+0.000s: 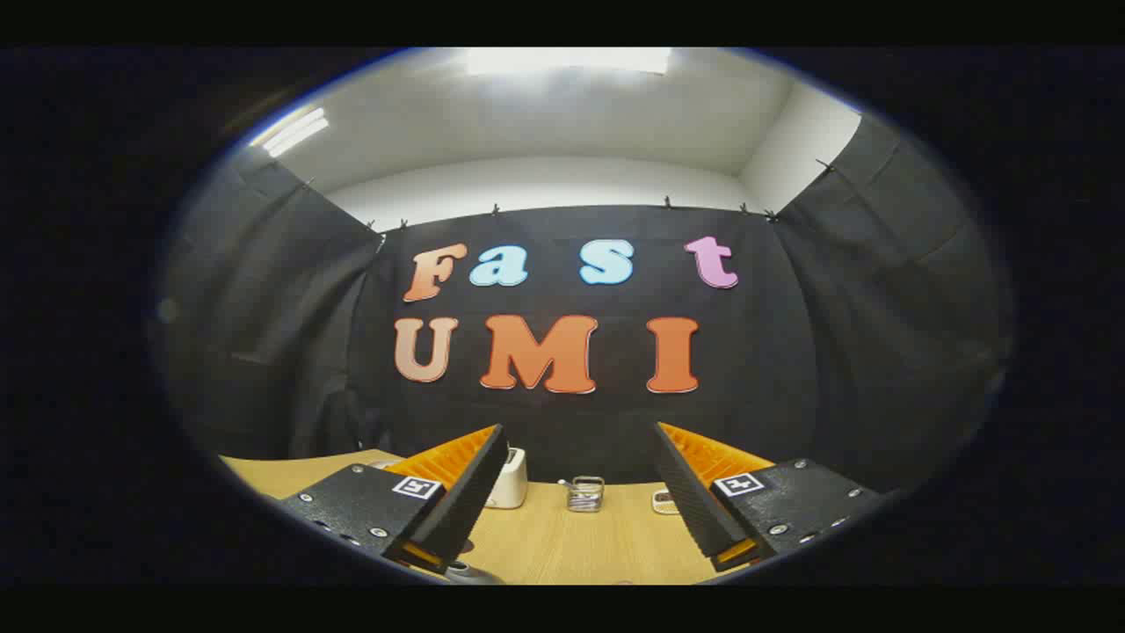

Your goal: Take the bottle from table, then pour the juice into the cup, finally place the bottle on the coaster

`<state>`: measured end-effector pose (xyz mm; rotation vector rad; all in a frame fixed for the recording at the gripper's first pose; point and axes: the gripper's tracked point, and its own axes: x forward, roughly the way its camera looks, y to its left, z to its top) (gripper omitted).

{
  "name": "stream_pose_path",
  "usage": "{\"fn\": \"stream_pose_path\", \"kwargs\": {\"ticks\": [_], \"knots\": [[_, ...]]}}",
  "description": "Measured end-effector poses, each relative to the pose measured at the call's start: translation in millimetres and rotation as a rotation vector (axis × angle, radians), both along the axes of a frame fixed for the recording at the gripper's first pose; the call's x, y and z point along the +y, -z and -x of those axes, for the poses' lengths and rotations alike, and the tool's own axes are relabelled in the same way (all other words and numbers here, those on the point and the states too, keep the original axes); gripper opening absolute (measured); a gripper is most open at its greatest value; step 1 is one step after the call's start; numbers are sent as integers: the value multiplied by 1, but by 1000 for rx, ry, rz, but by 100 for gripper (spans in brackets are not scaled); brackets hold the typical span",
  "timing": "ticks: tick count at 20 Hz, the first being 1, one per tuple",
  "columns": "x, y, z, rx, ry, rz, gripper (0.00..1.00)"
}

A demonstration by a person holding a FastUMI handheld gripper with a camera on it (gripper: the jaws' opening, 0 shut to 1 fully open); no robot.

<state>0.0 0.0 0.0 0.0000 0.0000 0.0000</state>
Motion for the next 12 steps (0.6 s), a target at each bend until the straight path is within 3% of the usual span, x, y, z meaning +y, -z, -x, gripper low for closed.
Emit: {"fn": "stream_pose_path", "kwargs": {"ticks": [8, 12], "knots": [[10, -9, -6, 4, -15, 36, 97], [22, -18, -6, 7, -44, -31, 97]]}}
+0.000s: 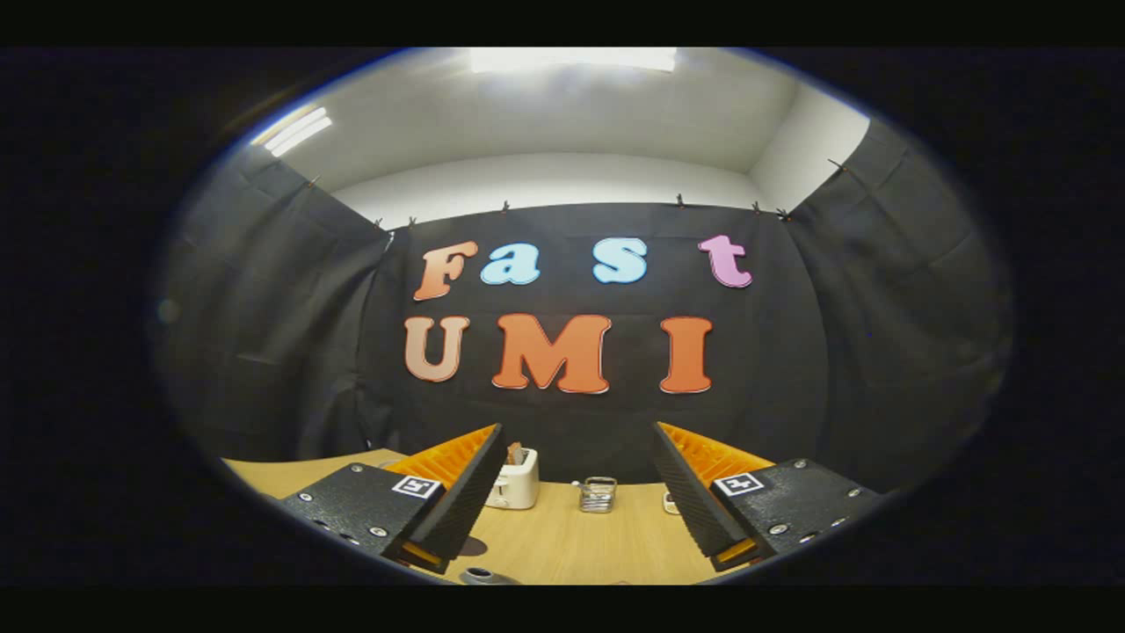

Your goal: Take the bottle from table, then pour the juice into the cup, finally place the bottle on the coaster

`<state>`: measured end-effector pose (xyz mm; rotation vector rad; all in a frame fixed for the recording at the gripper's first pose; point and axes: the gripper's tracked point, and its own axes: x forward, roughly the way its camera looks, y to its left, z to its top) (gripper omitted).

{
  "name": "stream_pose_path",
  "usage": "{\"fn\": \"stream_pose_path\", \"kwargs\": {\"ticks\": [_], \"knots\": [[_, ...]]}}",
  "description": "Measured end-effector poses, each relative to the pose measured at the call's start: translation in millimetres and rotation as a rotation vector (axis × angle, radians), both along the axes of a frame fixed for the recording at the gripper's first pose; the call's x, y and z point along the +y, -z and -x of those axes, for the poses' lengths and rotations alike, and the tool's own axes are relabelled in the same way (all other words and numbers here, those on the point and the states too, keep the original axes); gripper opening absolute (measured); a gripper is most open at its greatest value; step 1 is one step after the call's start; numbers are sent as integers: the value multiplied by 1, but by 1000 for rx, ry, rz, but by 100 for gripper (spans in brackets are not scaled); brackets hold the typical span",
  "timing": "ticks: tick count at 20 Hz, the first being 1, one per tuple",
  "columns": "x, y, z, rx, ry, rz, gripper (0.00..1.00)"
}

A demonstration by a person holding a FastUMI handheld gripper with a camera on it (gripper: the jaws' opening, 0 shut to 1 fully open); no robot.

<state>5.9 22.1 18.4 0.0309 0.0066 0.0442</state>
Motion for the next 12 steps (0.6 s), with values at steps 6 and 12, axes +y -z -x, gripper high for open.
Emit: {"fn": "stream_pose_path", "kwargs": {"ticks": [6, 12], "knots": [[11, -2, 14, 5, -37, -62, 97], [16, 22, 27, 8, -31, -33, 97]]}}
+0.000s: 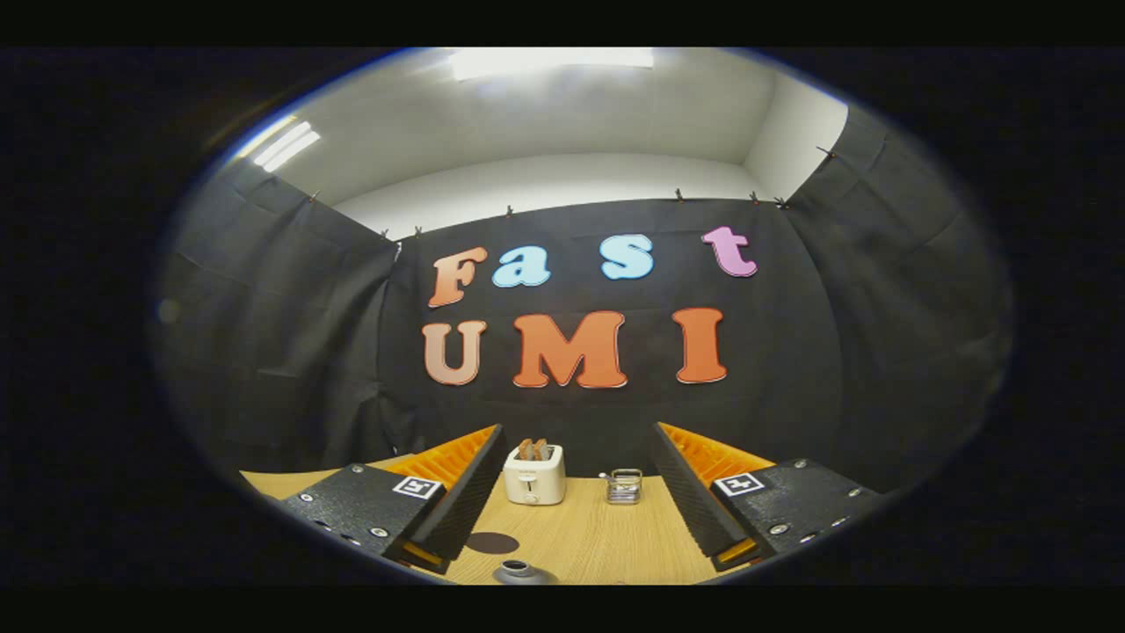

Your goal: Take the bottle from table, then pour the juice into the cup, finally place the bottle on the coaster

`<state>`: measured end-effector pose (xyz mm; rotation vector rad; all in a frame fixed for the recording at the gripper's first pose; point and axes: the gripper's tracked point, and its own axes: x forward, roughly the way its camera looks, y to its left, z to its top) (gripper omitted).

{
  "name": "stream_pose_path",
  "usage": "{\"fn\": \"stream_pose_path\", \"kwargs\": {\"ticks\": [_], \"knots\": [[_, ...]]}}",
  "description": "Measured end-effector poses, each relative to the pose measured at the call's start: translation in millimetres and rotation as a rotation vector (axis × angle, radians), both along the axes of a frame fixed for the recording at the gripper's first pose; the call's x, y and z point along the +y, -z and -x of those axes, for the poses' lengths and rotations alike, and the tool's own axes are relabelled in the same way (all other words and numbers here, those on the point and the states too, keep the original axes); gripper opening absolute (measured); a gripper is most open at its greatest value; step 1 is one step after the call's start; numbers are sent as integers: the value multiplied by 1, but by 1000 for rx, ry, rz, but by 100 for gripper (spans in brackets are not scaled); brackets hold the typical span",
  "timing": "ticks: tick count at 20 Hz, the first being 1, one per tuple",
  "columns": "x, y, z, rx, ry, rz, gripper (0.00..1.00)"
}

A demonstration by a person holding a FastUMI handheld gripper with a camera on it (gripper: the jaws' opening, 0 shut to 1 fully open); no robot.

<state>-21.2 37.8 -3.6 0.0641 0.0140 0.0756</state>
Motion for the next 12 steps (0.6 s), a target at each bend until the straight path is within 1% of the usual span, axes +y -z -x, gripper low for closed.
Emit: {"fn": "stream_pose_path", "kwargs": {"ticks": [3, 6, 9, 12], "knots": [[10, 32, 1, 41, -24, 12, 97], [15, 61, 6, 93, -31, 35, 97], [28, 84, 11, 139, -68, 18, 97], [32, 108, 22, 179, -80, -2, 97]]}}
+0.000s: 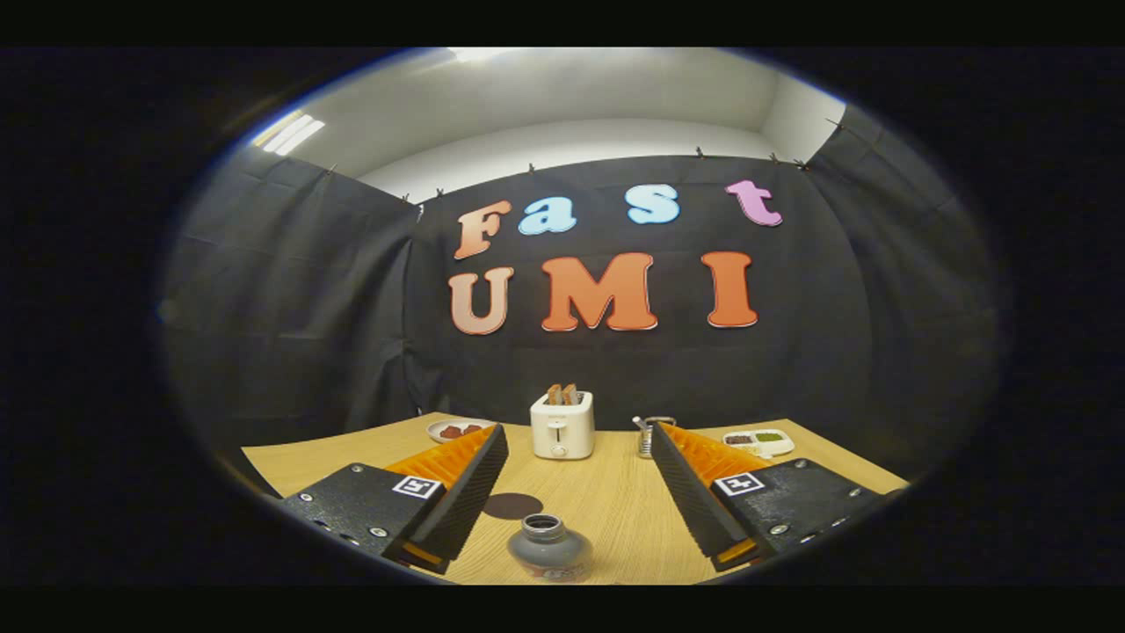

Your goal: Take the bottle from table, then pour the juice into the cup, finally place the bottle on the coaster

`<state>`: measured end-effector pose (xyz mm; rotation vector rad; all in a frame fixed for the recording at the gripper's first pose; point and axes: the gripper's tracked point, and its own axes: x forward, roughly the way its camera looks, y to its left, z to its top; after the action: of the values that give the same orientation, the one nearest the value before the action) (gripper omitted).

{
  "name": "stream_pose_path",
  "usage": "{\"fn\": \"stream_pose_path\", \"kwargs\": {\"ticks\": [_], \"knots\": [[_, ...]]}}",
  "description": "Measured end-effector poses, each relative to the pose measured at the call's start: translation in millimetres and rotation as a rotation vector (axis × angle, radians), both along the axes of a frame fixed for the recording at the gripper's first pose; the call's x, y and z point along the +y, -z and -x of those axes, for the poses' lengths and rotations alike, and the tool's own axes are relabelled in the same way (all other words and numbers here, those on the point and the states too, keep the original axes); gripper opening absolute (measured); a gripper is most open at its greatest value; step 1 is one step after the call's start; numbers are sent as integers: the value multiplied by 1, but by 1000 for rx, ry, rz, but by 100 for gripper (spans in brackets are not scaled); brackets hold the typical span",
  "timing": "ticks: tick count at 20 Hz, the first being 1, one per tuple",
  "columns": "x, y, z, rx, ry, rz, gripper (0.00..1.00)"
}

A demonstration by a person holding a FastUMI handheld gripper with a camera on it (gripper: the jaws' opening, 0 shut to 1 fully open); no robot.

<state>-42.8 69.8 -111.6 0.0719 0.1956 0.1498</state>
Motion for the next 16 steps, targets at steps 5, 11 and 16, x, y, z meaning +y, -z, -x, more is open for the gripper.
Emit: {"fn": "stream_pose_path", "kwargs": {"ticks": [5, 11, 16], "knots": [[5, 40, 14, 77, -15, -1, 97], [18, 76, 32, 136, -68, -16, 97], [19, 113, 46, 220, -84, -8, 97]]}}
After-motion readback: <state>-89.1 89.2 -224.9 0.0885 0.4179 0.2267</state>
